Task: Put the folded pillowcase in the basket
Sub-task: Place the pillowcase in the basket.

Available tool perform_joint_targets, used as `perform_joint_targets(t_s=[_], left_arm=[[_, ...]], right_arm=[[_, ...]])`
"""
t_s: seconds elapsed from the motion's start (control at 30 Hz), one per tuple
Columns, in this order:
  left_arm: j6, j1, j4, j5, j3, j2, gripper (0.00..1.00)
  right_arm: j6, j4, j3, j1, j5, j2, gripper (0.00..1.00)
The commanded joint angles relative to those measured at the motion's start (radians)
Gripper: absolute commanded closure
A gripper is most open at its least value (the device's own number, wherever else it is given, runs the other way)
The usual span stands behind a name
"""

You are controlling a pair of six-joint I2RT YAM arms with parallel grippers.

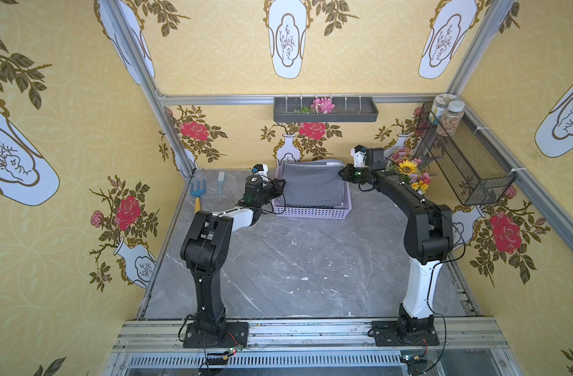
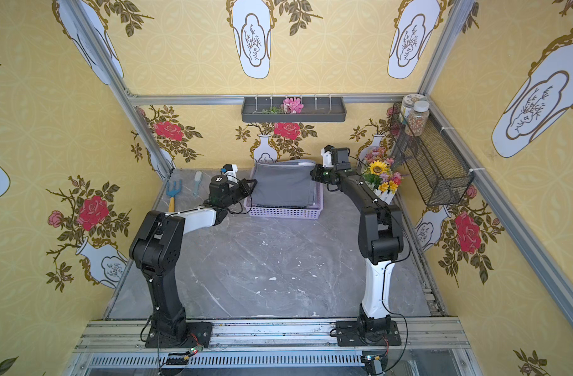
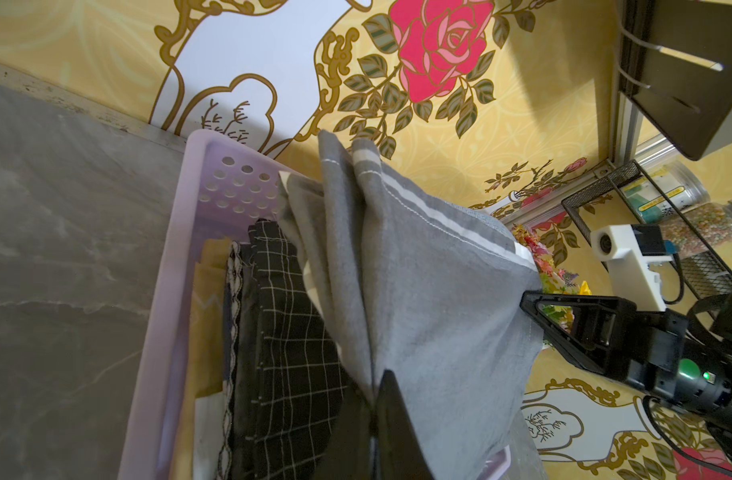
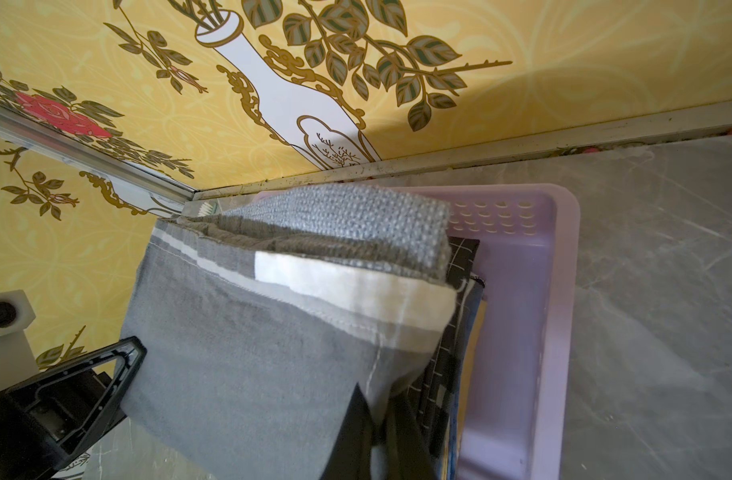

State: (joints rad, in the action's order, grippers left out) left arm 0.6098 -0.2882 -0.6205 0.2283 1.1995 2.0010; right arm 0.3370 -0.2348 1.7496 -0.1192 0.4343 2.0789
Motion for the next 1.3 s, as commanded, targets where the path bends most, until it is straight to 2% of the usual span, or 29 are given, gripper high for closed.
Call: perform_joint_targets(t_s=[0.0,0.4,0.63,0.67,0.7,0.73,0.77,0.8,0.87,0.93,1.03,1.07,1.27], left_arm=[[-0.008,0.012,-0.001,-0.007,0.021,0.030,1.00],[-0.007,0.015,0.010,0.020,0.047,0.090,1.00],[-0.005,0.015,0.028,0.032,0.065,0.094,1.00],[-0.005,0.017,0.032,0.035,0.069,0.092,0.92],[-0.005,0.015,0.037,0.035,0.072,0.089,0.75],[-0.005,0.016,0.041,0.034,0.074,0.084,0.60],[-0.005,0.015,0.047,0.034,0.078,0.078,0.46],[-0.005,0.015,0.053,0.031,0.080,0.070,0.35],[-0.008,0.016,0.072,0.025,0.087,0.052,0.18],[-0.011,0.016,0.087,0.021,0.091,0.028,0.10],[-0.018,0.016,0.097,0.011,0.074,-0.024,0.01],[-0.019,0.017,0.099,0.007,0.061,-0.047,0.00],[-0.030,0.015,0.061,-0.012,-0.081,-0.222,0.00]], right_arm=[[0.009,0.034,0.022,0.009,-0.034,0.020,0.97],[0.014,0.045,-0.010,0.010,-0.028,0.053,0.97],[0.024,0.055,-0.018,0.014,-0.025,0.046,0.93],[0.024,0.056,-0.018,0.014,-0.025,0.043,0.91],[0.028,0.055,-0.018,0.014,-0.025,0.039,0.86],[0.031,0.055,-0.017,0.015,-0.026,0.035,0.76],[0.038,0.055,-0.017,0.015,-0.026,0.029,0.61],[0.040,0.057,-0.019,0.014,-0.026,0.021,0.52],[0.044,0.061,-0.029,0.015,-0.023,0.003,0.43],[0.048,0.063,-0.041,0.014,-0.024,-0.021,0.29],[0.055,0.071,-0.070,0.015,-0.026,-0.067,0.16],[0.054,0.071,-0.082,0.015,-0.026,-0.087,0.00],[0.056,0.085,-0.212,0.014,-0.037,-0.238,0.03]])
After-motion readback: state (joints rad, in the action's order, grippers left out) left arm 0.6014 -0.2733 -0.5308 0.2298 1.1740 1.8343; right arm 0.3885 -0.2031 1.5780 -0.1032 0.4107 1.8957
